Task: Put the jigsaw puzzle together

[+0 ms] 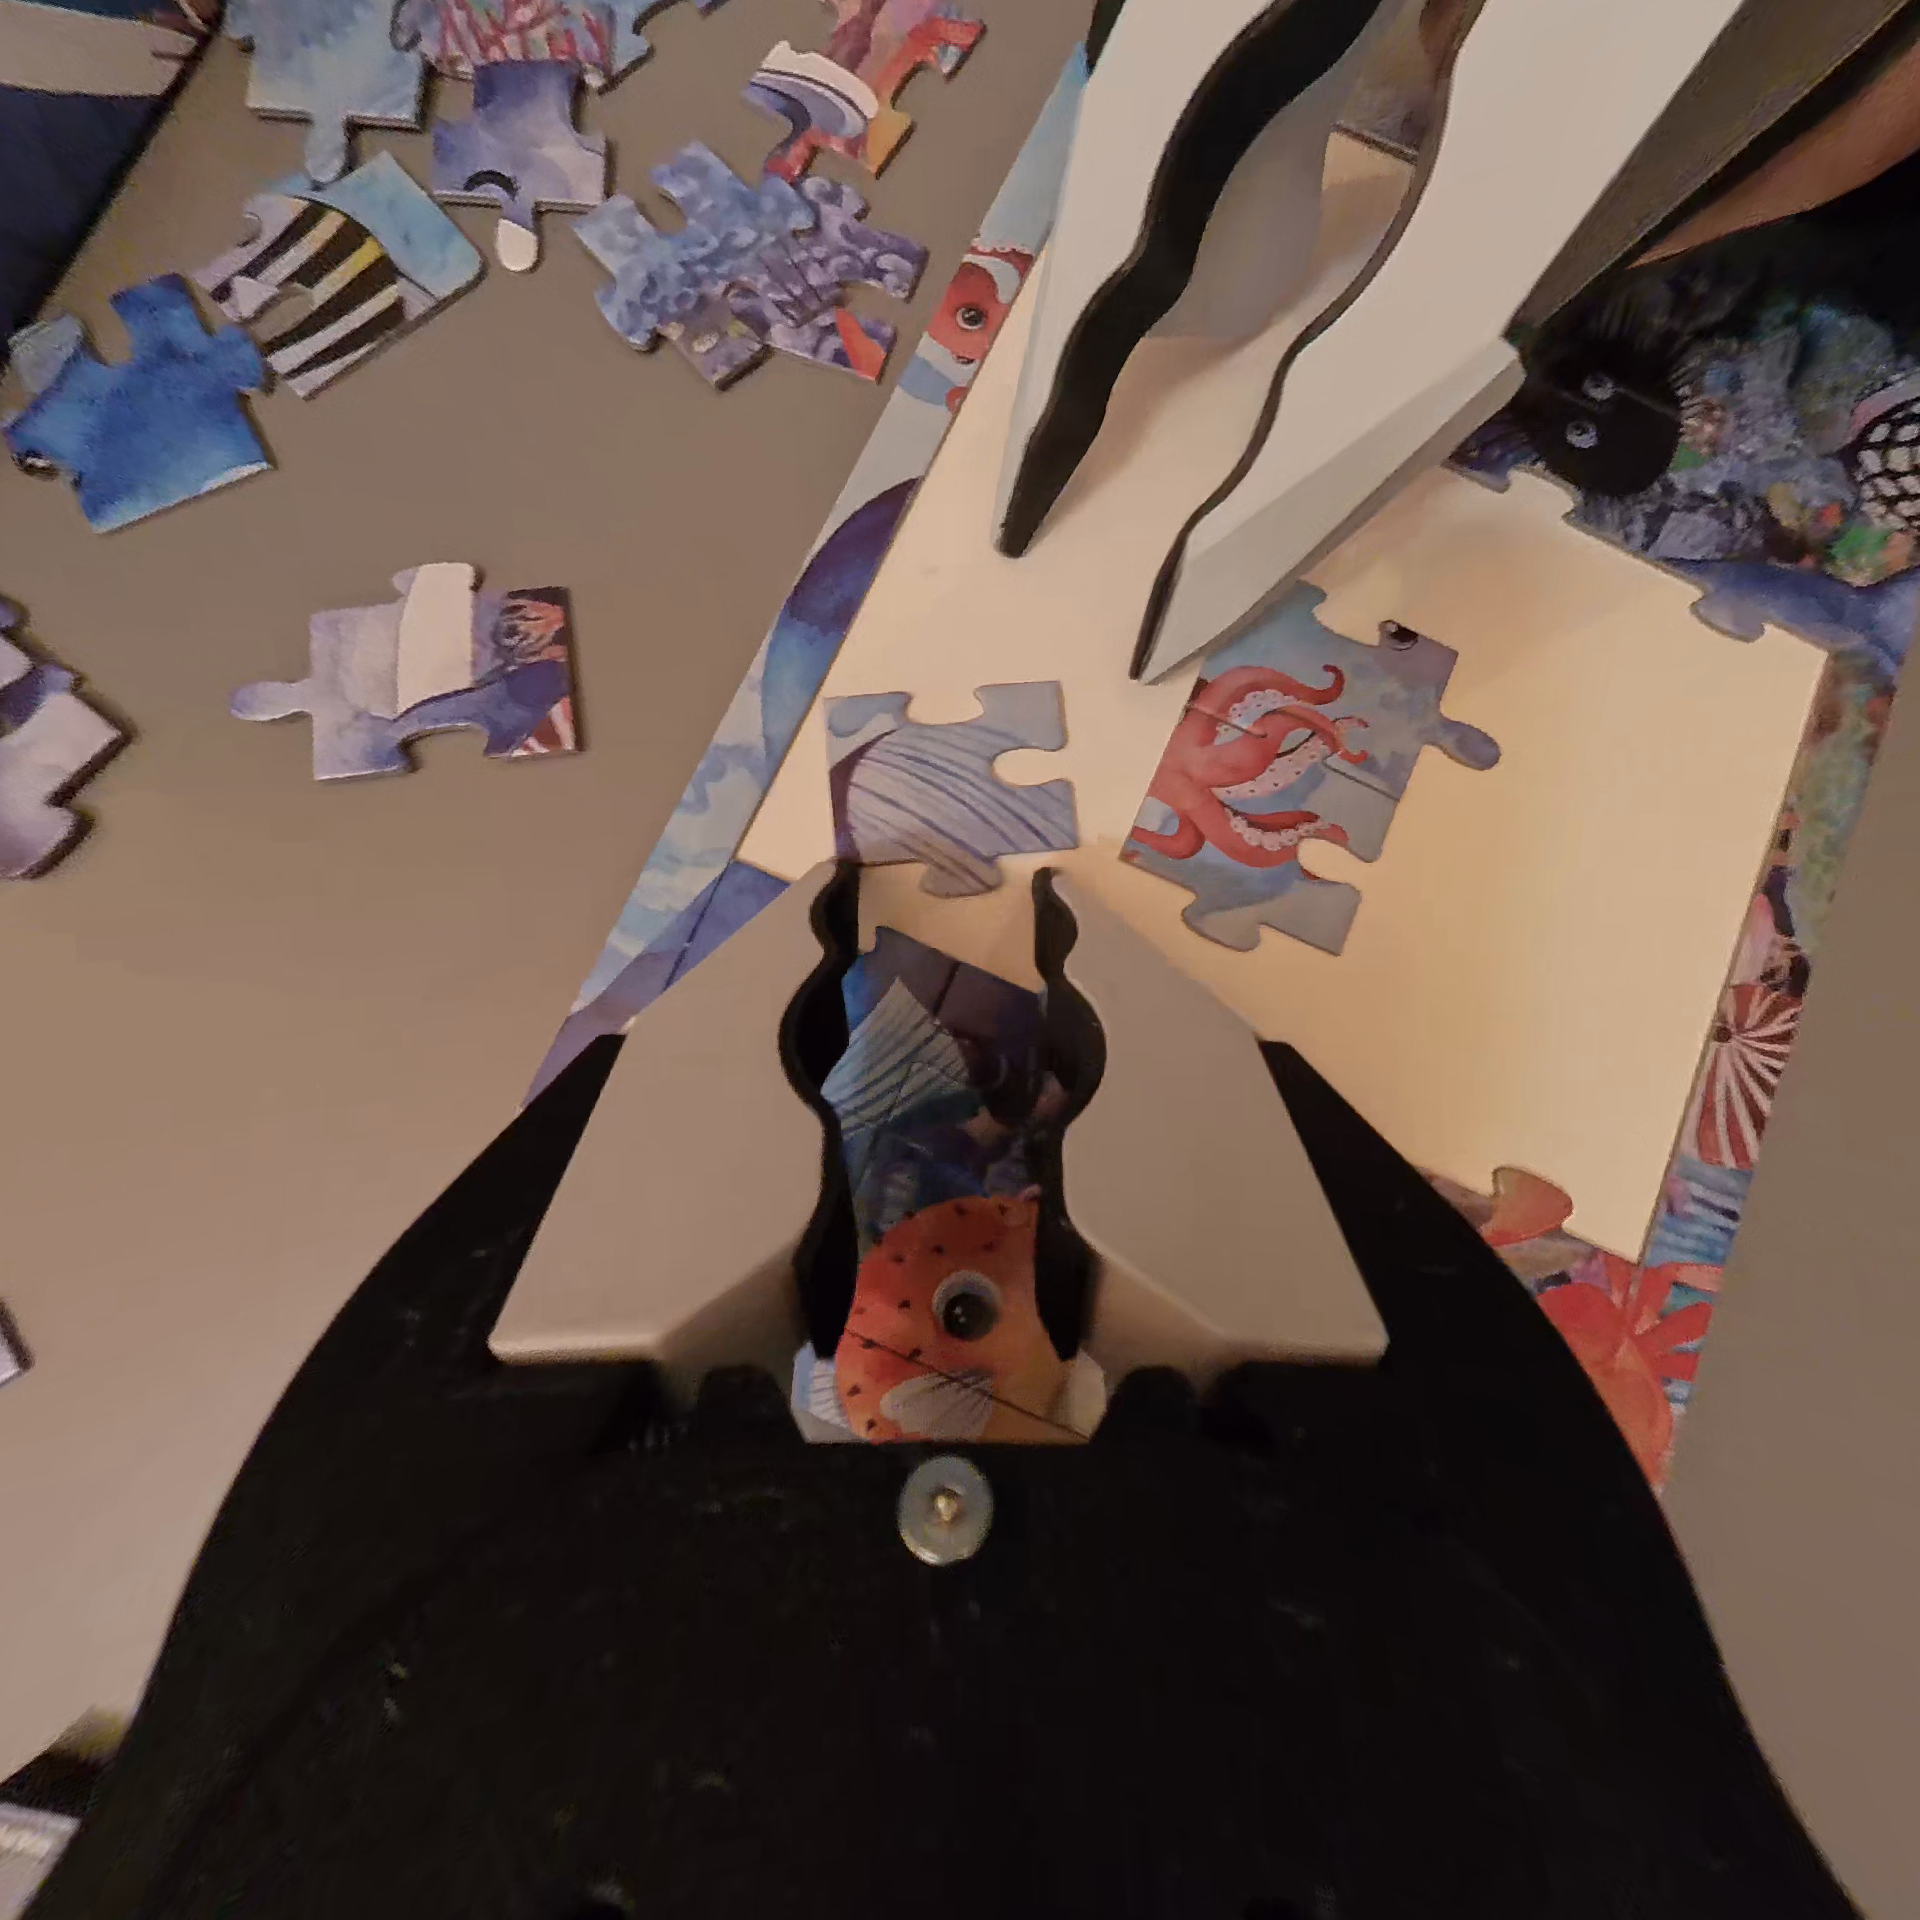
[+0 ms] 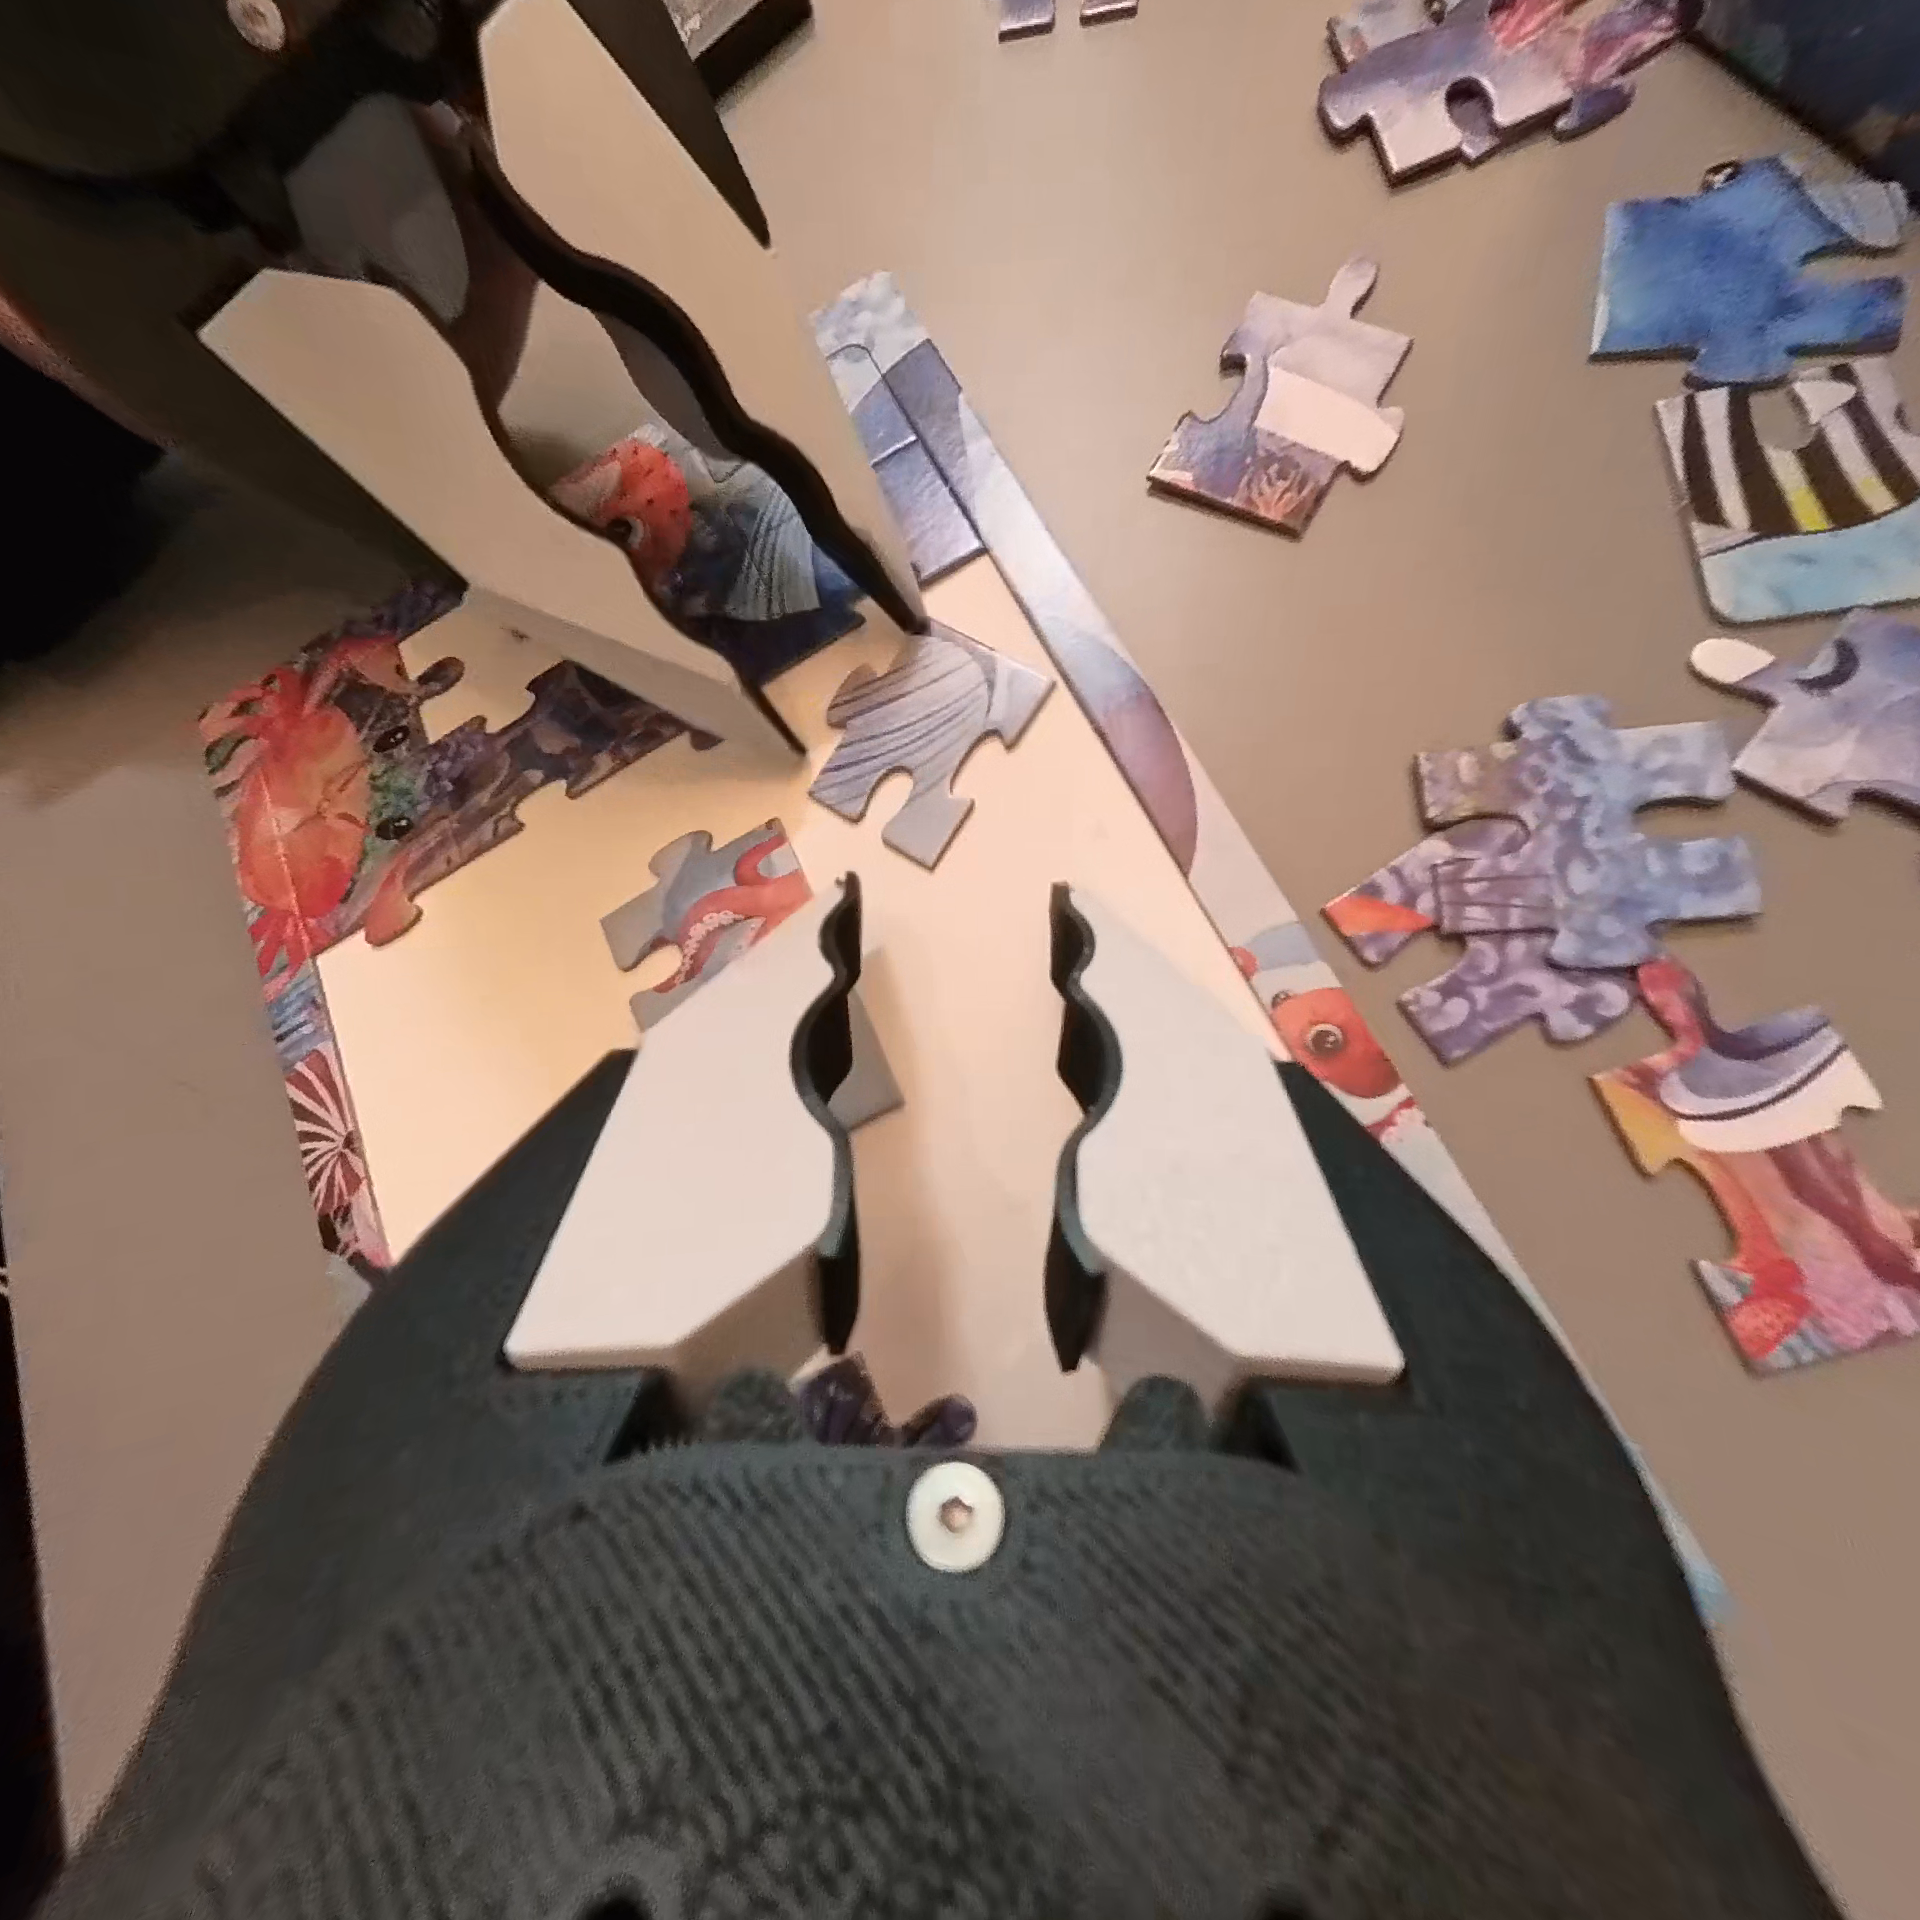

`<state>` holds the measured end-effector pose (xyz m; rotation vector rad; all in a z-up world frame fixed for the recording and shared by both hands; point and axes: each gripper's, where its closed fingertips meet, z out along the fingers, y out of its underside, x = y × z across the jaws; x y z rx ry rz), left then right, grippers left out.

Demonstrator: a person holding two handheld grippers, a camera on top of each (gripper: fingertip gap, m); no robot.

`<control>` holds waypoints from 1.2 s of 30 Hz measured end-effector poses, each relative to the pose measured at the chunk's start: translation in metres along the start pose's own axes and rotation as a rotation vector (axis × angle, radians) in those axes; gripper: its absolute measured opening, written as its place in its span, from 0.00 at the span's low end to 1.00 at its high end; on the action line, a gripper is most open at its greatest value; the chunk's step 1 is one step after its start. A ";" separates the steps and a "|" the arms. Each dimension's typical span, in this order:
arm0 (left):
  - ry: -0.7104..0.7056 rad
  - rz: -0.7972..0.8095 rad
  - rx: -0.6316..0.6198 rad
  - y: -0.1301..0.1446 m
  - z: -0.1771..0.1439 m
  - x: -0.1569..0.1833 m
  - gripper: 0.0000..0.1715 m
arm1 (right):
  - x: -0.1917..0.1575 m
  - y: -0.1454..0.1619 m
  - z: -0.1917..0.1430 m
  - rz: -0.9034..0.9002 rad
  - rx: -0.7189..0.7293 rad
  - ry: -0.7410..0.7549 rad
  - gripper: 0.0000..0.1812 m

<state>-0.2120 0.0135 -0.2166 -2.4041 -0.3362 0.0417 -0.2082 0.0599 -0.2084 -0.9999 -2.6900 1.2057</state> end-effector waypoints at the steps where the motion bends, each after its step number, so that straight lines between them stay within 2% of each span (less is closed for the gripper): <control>1: 0.015 -0.004 0.003 -0.001 0.001 0.003 0.19 | -0.001 0.000 0.000 0.008 0.004 -0.011 0.20; 9: 0.064 0.004 0.034 -0.010 0.008 0.015 0.21 | -0.007 -0.003 0.002 0.045 0.034 -0.073 0.22; 14: 0.069 0.039 0.052 -0.017 0.015 0.023 0.22 | -0.002 0.000 -0.002 0.036 0.010 -0.044 0.22; 20: 0.042 0.051 0.078 -0.019 0.003 0.018 0.21 | -0.008 -0.011 -0.005 -0.032 0.079 -0.056 0.23; 22: 0.048 0.044 0.073 -0.016 0.000 0.017 0.18 | -0.013 -0.017 -0.004 -0.136 0.120 -0.036 0.28; 25: 0.041 0.045 0.054 -0.012 0.001 0.014 0.14 | -0.008 -0.015 0.003 -0.243 0.106 0.060 0.30; 29: 0.020 0.067 0.020 -0.007 0.007 0.014 0.13 | -0.006 -0.007 0.015 -0.209 0.046 0.066 0.28; 36: 0.009 0.077 0.025 -0.007 0.008 0.013 0.14 | 0.008 -0.003 0.008 -0.211 0.011 0.147 0.27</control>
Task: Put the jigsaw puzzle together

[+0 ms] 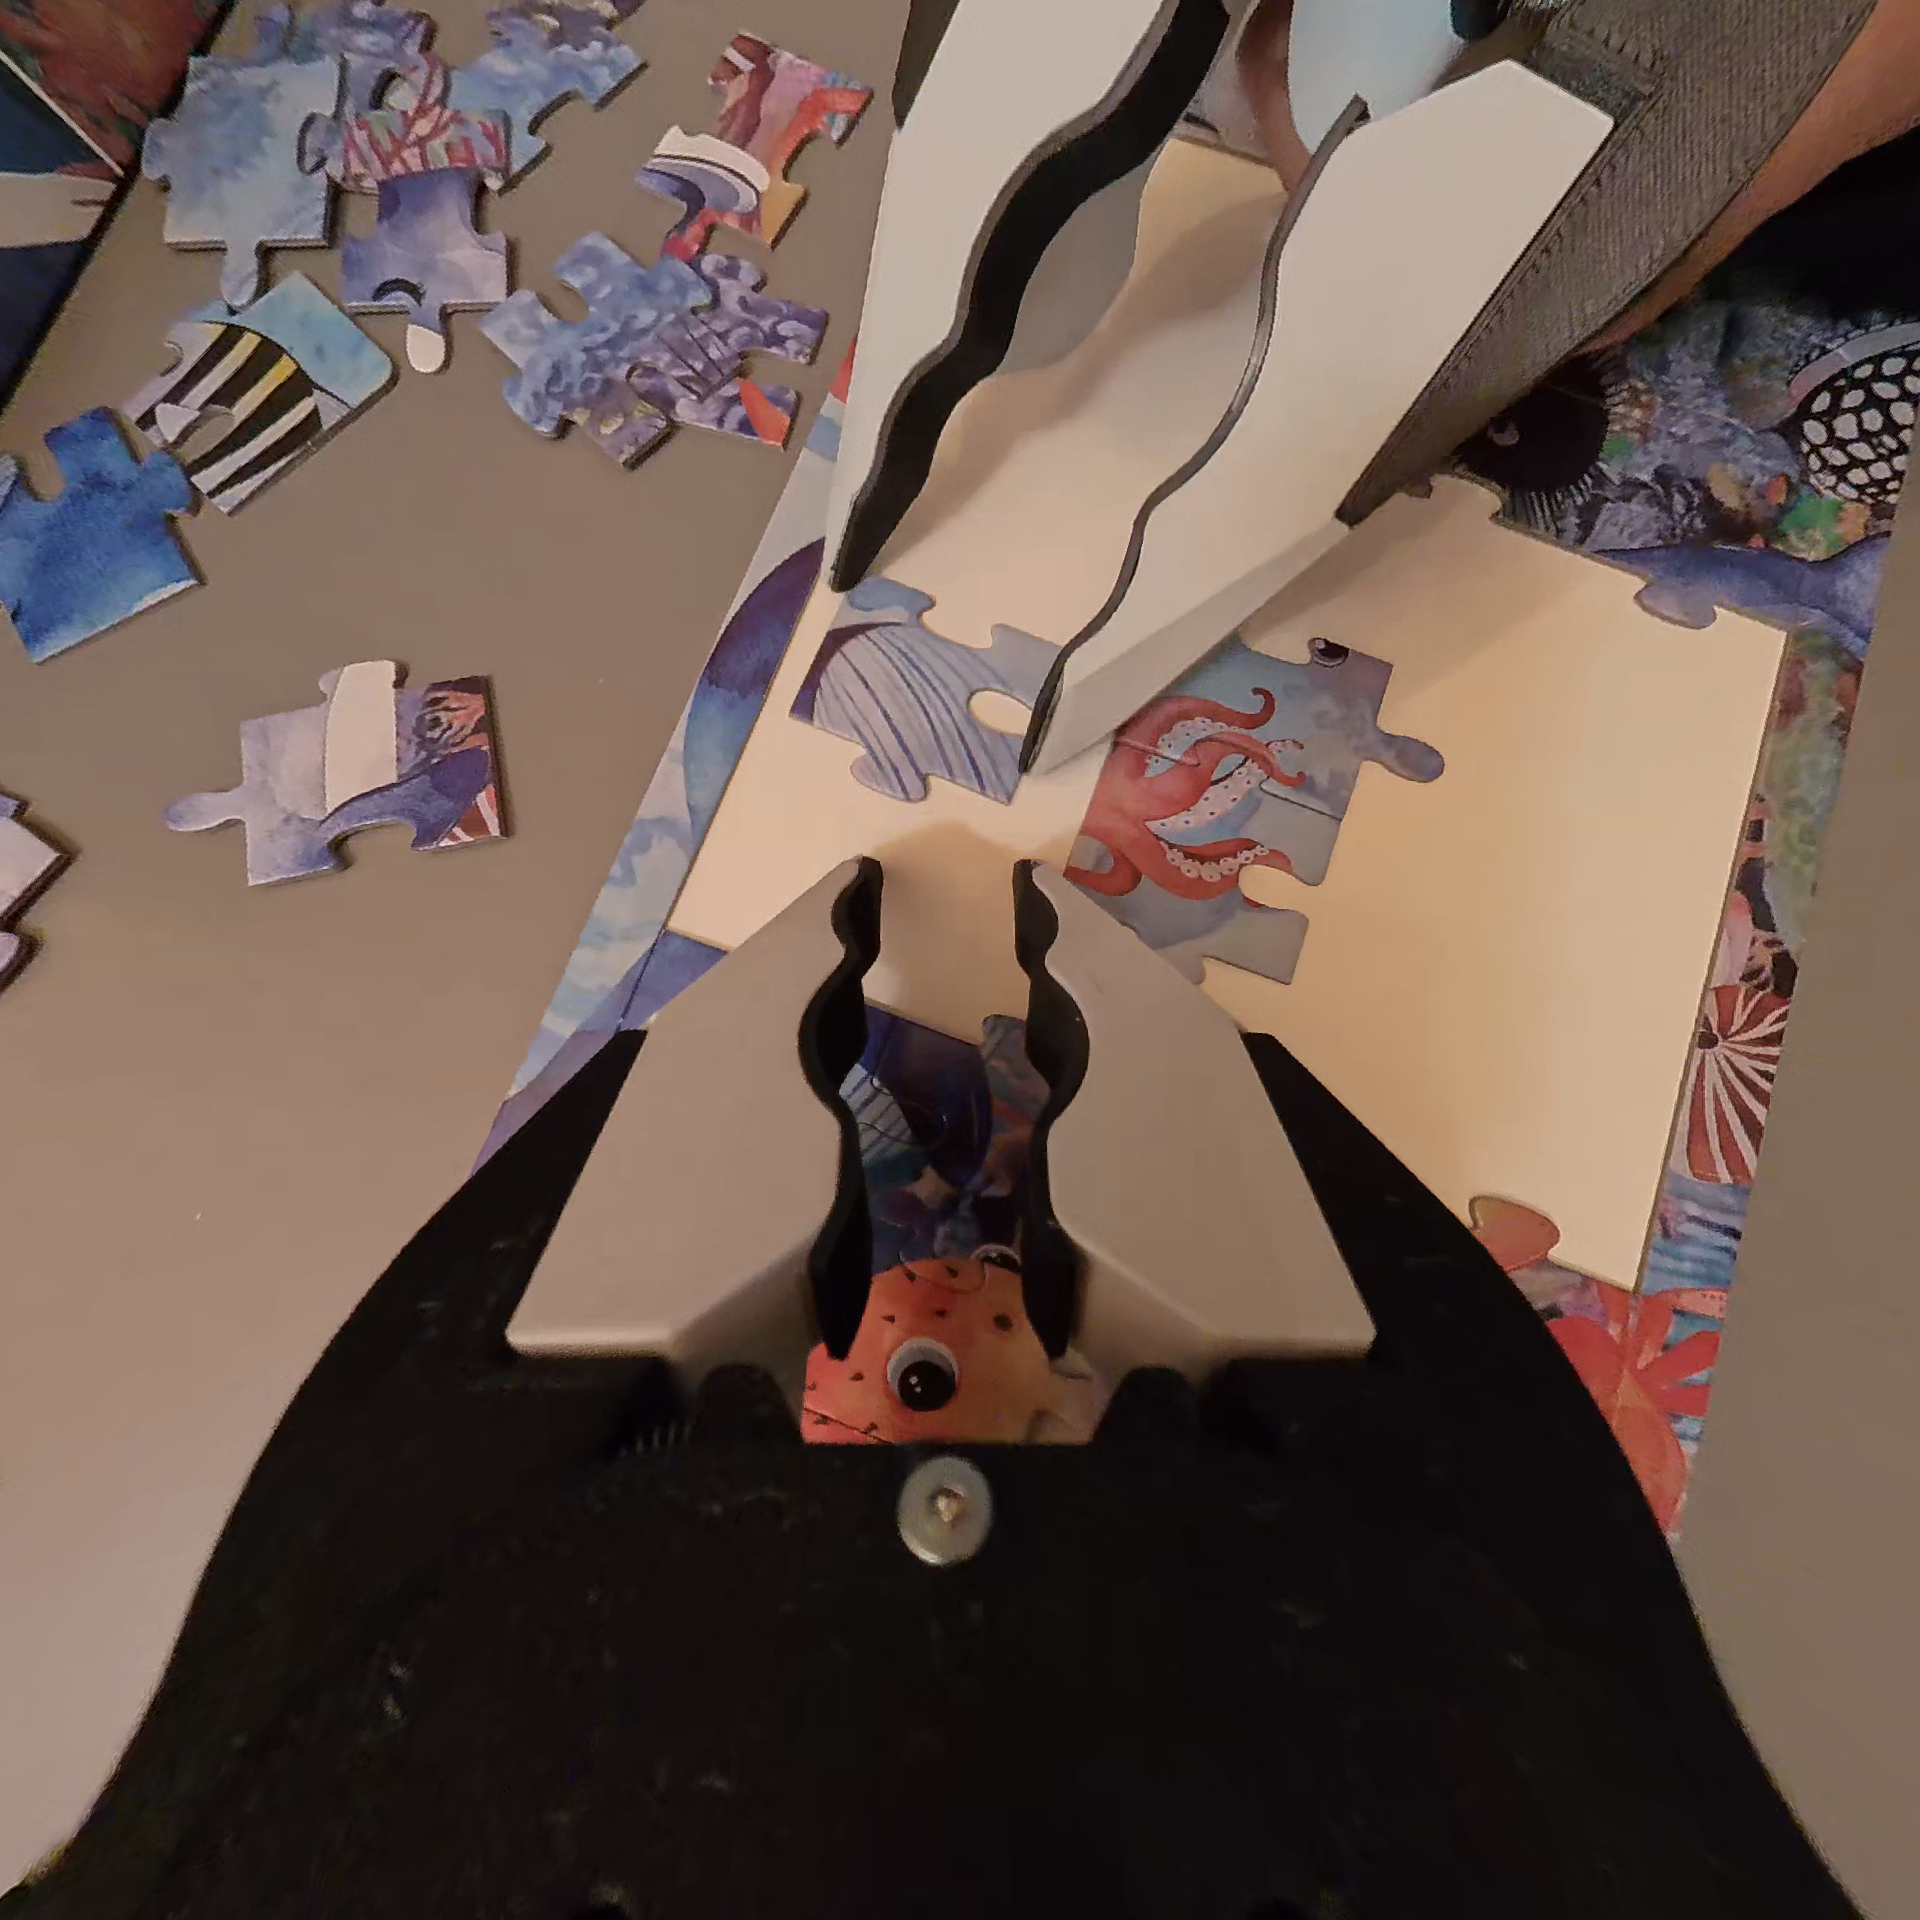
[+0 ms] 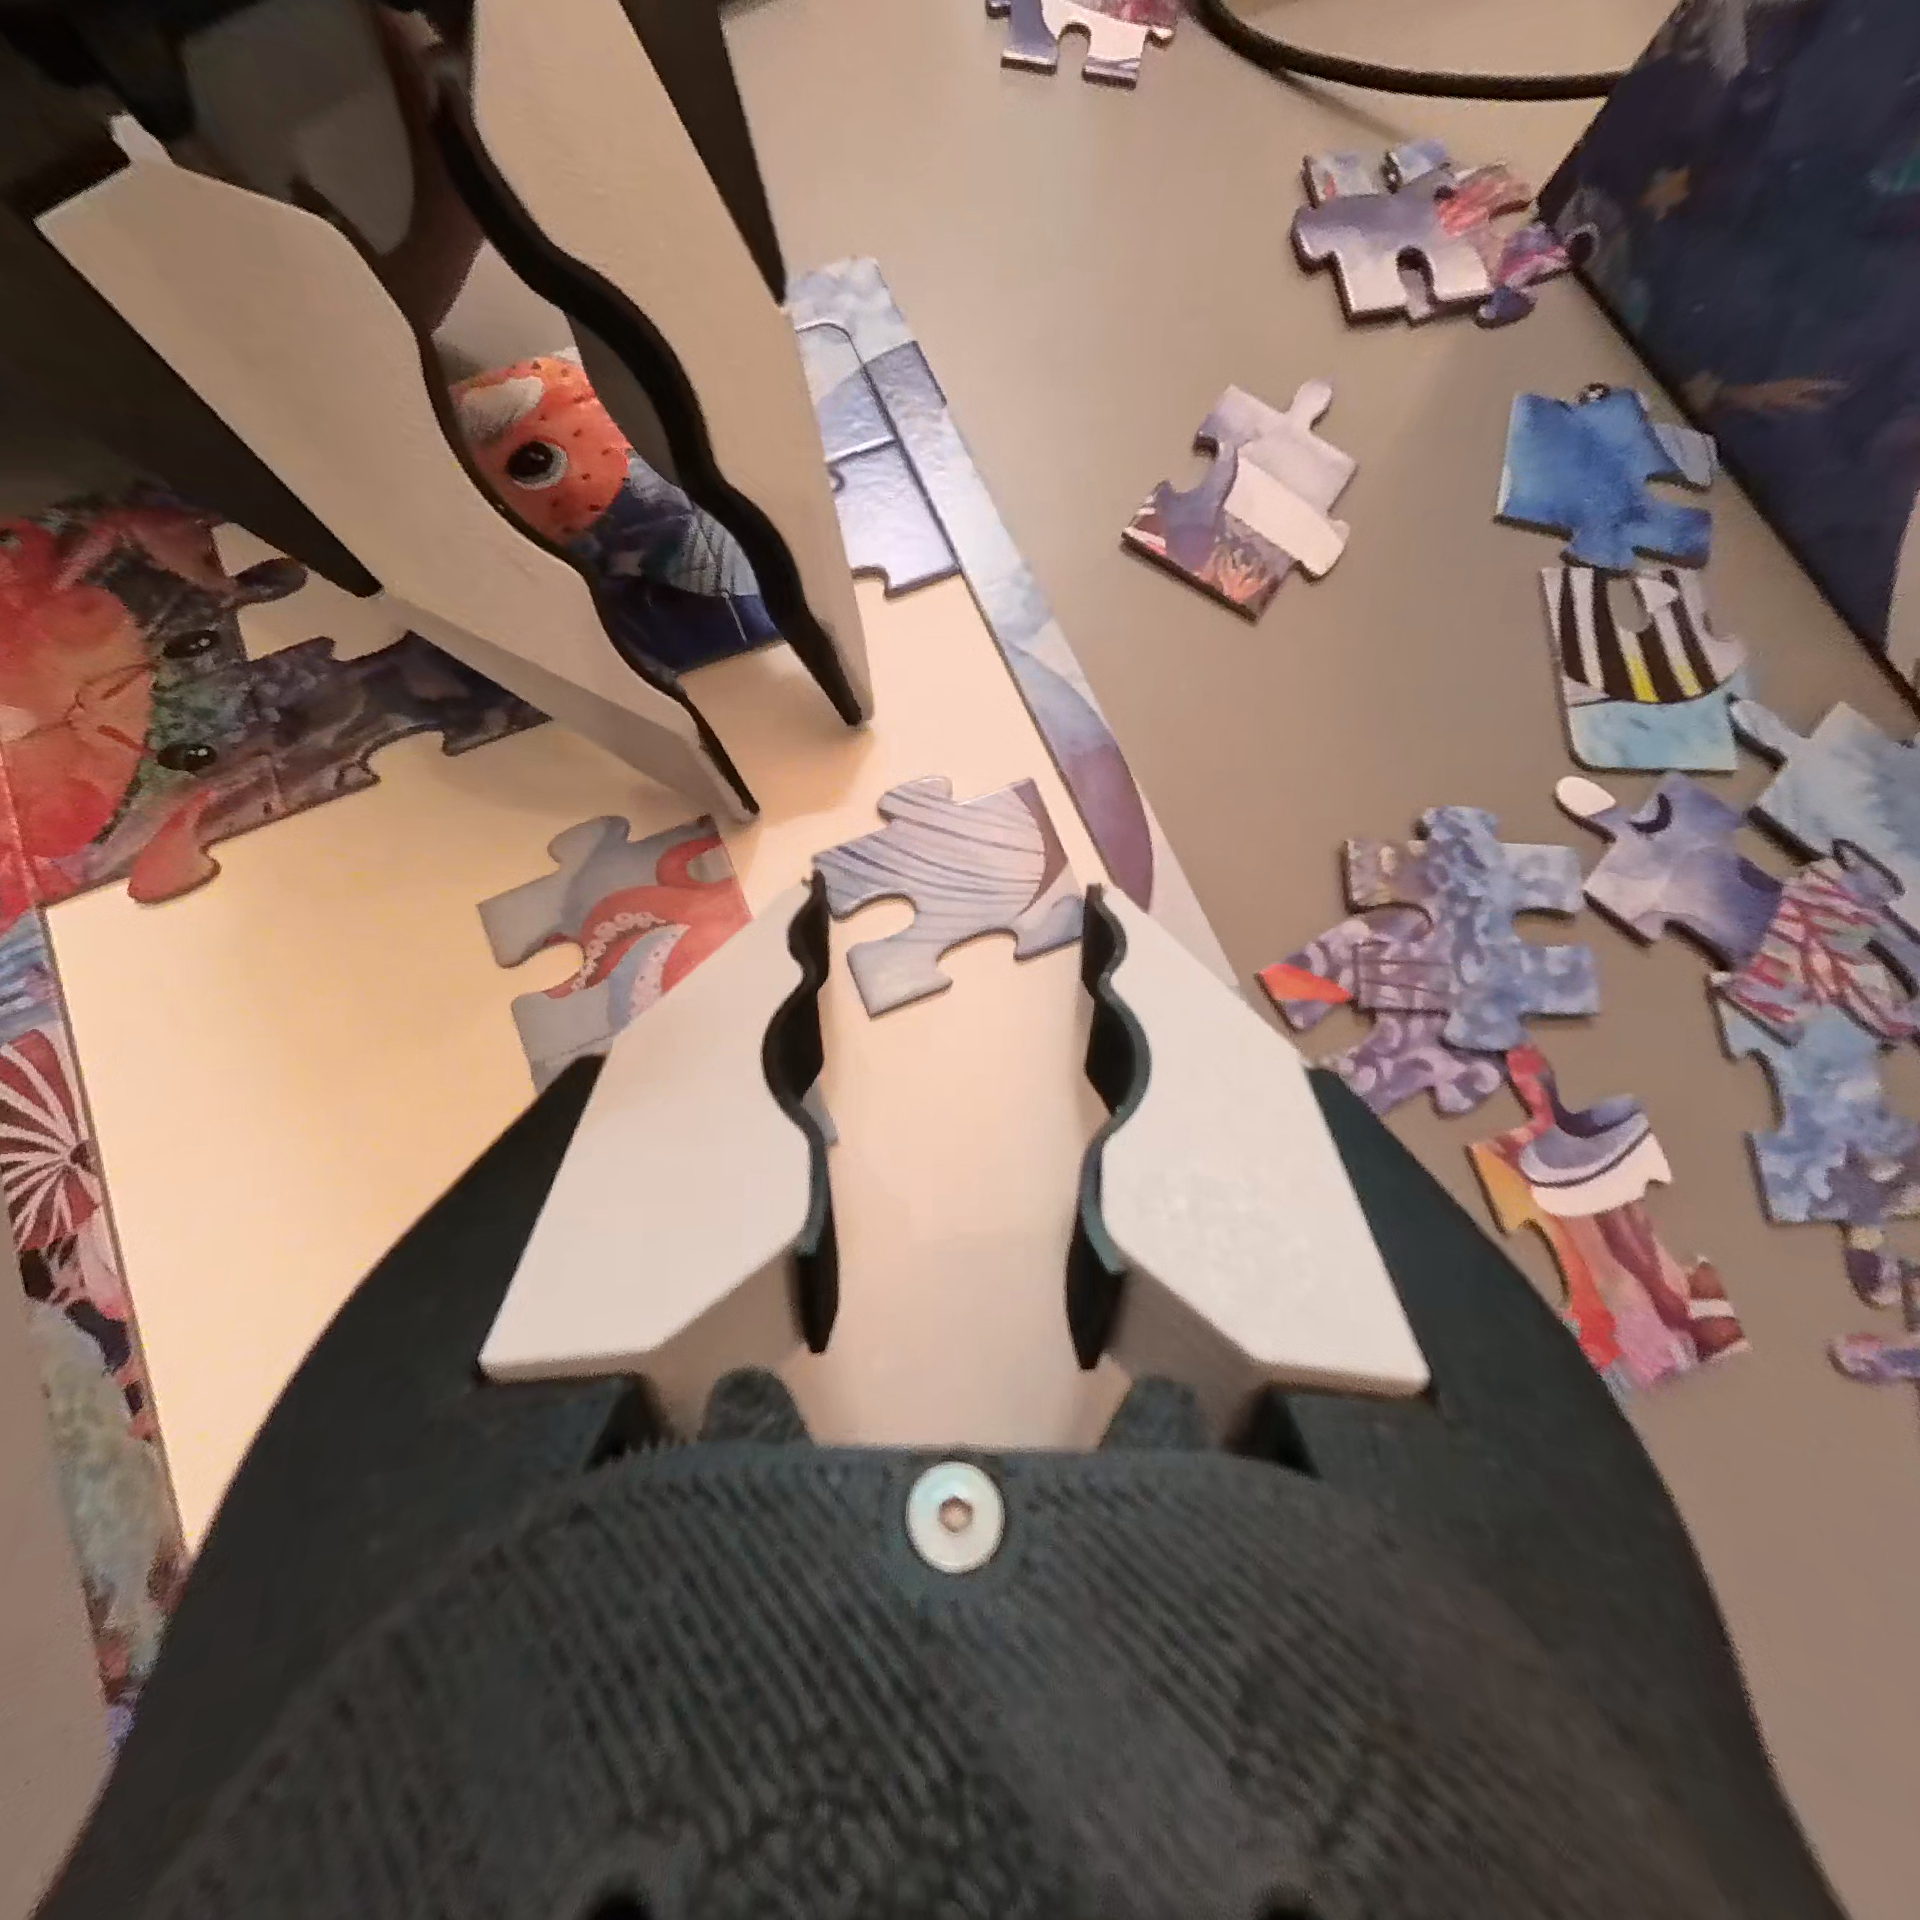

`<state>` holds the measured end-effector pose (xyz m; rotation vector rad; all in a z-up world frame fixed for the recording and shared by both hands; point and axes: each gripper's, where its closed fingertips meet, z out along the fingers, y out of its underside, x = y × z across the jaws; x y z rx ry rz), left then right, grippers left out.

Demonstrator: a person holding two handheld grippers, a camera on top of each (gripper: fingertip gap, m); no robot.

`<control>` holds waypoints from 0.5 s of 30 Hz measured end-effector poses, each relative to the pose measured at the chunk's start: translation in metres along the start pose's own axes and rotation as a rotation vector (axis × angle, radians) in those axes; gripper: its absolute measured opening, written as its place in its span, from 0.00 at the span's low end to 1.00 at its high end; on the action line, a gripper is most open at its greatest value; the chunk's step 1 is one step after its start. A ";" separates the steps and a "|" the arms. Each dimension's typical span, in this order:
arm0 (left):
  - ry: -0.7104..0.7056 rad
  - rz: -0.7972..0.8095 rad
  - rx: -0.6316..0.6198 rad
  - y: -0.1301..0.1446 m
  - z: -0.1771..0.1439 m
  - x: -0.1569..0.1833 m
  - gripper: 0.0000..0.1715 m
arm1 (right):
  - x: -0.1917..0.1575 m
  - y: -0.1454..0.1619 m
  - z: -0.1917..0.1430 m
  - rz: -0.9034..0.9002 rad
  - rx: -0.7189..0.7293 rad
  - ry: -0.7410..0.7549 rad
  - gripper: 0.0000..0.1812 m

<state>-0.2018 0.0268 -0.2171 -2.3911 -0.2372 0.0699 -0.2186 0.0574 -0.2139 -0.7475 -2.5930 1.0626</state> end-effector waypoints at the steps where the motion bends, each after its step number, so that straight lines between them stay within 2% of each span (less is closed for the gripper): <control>1: 0.001 0.001 0.002 0.000 0.000 0.000 0.14 | 0.002 0.002 -0.001 0.004 -0.010 0.005 0.27; 15: 0.000 0.008 0.008 0.000 0.000 0.001 0.13 | 0.007 0.007 -0.008 -0.019 -0.035 0.024 0.23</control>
